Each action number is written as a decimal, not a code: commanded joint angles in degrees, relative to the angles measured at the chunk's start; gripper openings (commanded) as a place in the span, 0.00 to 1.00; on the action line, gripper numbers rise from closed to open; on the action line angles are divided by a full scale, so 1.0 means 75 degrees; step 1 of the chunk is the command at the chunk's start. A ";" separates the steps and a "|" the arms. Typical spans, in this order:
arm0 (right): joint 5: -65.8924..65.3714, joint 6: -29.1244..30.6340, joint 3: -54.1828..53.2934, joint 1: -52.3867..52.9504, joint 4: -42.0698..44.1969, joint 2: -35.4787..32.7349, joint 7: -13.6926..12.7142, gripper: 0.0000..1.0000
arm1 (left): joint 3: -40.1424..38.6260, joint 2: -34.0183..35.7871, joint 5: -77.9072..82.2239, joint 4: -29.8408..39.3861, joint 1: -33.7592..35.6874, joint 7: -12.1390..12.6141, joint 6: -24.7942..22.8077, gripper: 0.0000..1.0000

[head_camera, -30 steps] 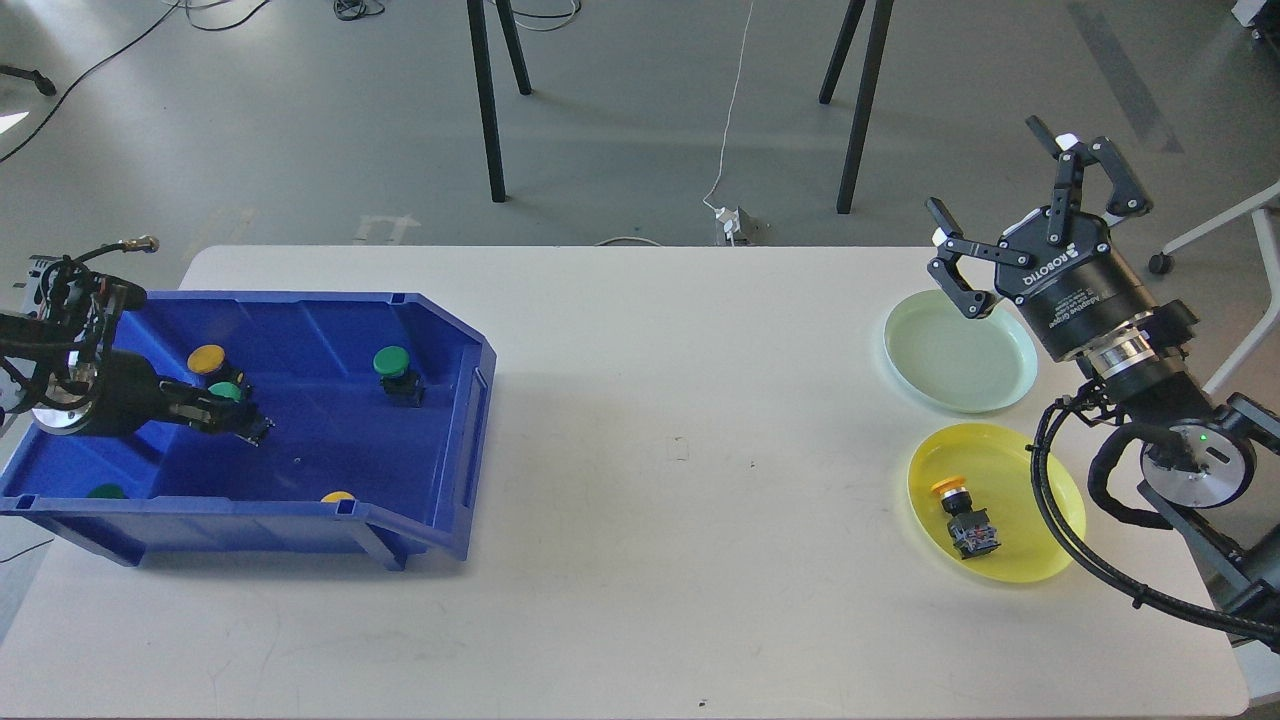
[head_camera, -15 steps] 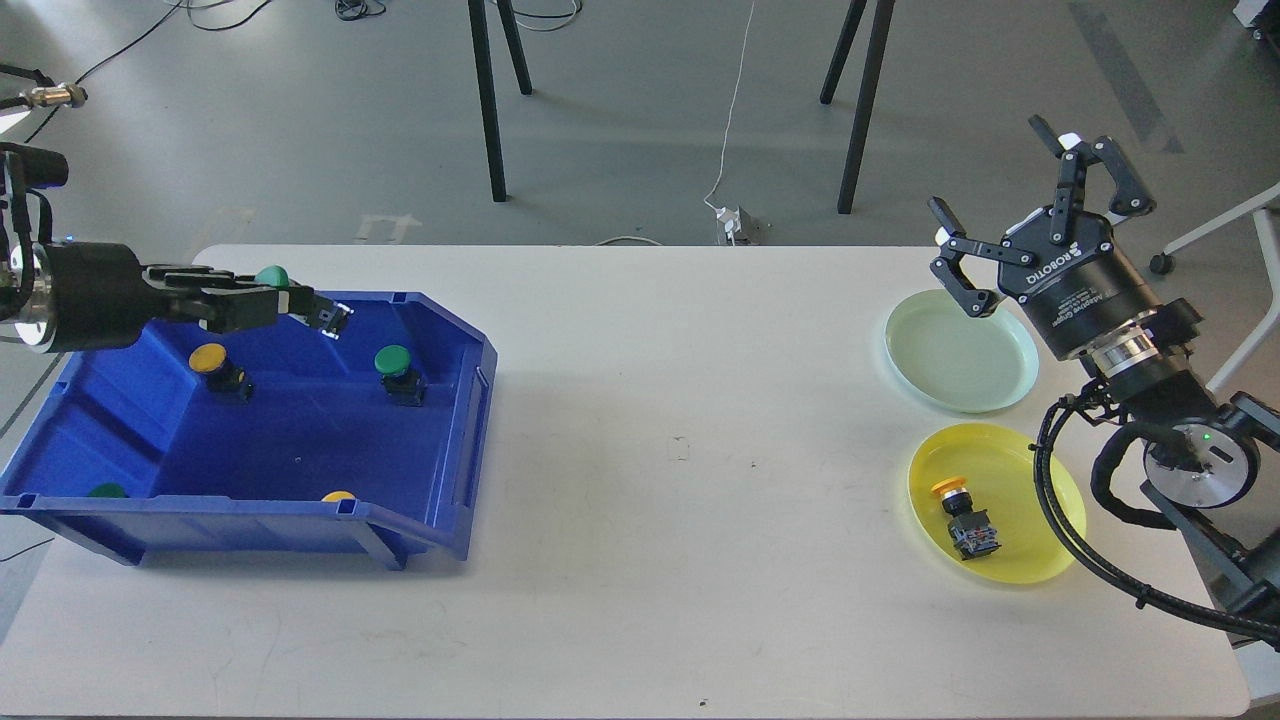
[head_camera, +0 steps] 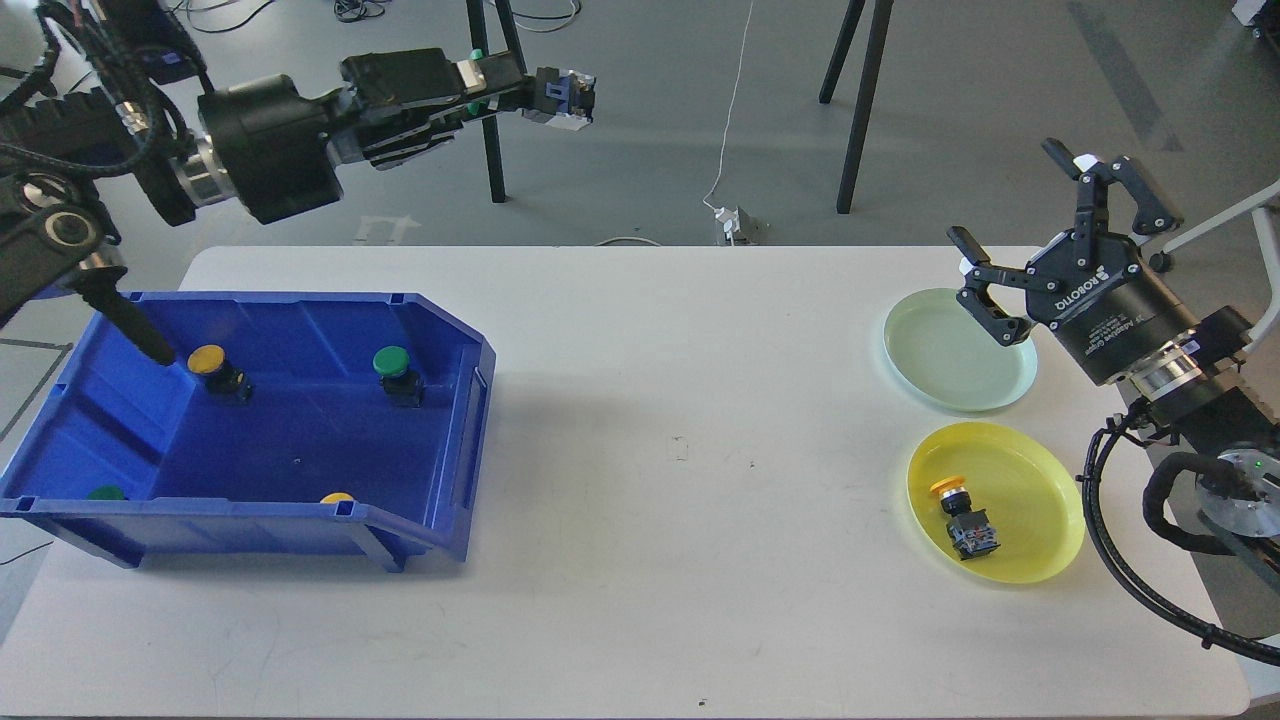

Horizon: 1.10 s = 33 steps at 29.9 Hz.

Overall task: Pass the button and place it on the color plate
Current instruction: 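Lift the green button and extend the left gripper toward the right gripper, then grasp the green button from the left gripper with the right gripper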

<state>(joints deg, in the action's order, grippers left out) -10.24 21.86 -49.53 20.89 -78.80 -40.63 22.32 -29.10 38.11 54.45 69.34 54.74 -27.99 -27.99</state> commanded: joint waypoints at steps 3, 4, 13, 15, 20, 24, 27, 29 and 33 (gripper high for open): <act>-0.1270 -0.0792 0.0100 -0.0031 -0.0145 0.0482 0.0690 0.97 | 0.0001 -0.1049 -0.0780 -0.0432 -0.0513 -0.0001 -0.0002 0.10; -0.1446 -0.0979 0.0123 0.0003 -0.0134 0.0705 0.0757 0.97 | 0.0012 -0.1120 -0.0792 -0.0467 -0.0571 -0.0001 -0.0002 0.10; -0.2045 -0.2456 0.1469 0.1022 0.0077 0.1947 0.0757 0.97 | 0.0001 -0.1214 -0.0956 -0.0526 -0.0830 -0.0001 -0.0002 0.10; -0.2045 -0.2644 0.1868 0.1385 0.0170 0.2311 0.0757 0.97 | 0.0001 -0.1226 -0.0967 -0.0526 -0.0830 -0.0001 -0.0002 0.10; -0.2045 -0.2926 0.2081 0.1738 0.0288 0.2897 0.0757 0.97 | 0.0001 -0.1226 -0.0967 -0.0538 -0.0841 -0.0001 -0.0002 0.10; -0.2033 -0.3300 0.2081 0.1843 0.0288 0.3144 0.0757 0.97 | 0.0001 -0.1226 -0.0967 -0.0538 -0.0853 -0.0001 -0.0002 0.10; -0.2033 -0.3336 0.2209 0.1996 0.0277 0.3261 0.0757 0.97 | 0.0001 -0.1226 -0.0979 -0.0550 -0.0853 -0.0001 -0.0002 0.10; -0.2033 -0.3348 0.2338 0.2078 0.0288 0.3320 0.0757 0.97 | 0.0001 -0.1226 -0.0979 -0.0561 -0.0853 -0.0001 -0.0002 0.10; -0.2033 -0.3336 0.2432 0.2359 0.0323 0.3448 0.0757 0.97 | 0.0001 -0.1296 -0.0991 -0.0643 -0.0853 -0.0001 -0.0002 0.10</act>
<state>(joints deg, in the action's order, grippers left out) -25.49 -3.21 -31.75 37.14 -76.64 -15.66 28.01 -29.10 28.70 47.11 64.85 48.34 -28.00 -28.00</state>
